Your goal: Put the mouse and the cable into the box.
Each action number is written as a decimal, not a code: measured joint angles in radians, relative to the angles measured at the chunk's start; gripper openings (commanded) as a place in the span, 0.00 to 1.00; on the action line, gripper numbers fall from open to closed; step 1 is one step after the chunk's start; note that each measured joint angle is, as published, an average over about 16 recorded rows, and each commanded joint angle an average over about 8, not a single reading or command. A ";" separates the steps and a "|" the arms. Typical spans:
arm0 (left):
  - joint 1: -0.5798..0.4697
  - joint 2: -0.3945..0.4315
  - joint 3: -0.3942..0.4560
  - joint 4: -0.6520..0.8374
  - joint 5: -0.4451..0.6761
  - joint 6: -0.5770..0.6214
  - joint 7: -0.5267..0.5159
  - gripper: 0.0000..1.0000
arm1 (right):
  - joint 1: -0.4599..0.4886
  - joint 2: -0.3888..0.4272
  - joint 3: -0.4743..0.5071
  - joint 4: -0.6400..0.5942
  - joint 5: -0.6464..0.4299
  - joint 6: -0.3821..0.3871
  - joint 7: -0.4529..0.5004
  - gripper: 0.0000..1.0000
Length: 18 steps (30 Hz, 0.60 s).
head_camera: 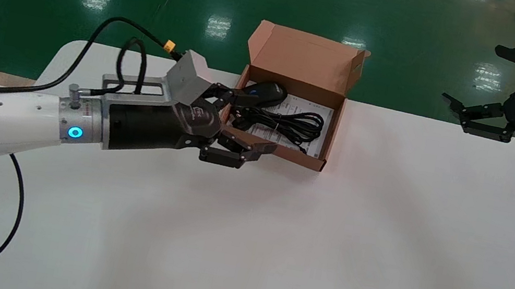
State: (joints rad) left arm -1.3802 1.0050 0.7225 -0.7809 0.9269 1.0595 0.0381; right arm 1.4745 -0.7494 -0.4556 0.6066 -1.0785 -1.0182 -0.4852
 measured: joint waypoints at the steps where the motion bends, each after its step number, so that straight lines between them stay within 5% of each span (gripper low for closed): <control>1: 0.010 -0.012 -0.014 -0.016 -0.006 0.014 -0.007 1.00 | -0.013 0.004 0.006 0.021 0.011 -0.015 0.021 1.00; 18: 0.176 -0.226 -0.254 -0.289 -0.113 0.250 -0.130 1.00 | -0.230 0.079 0.101 0.389 0.200 -0.274 0.386 1.00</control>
State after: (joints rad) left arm -1.2046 0.7788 0.4681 -1.0699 0.8141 1.3100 -0.0915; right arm 1.2449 -0.6701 -0.3546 0.9955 -0.8788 -1.2922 -0.0990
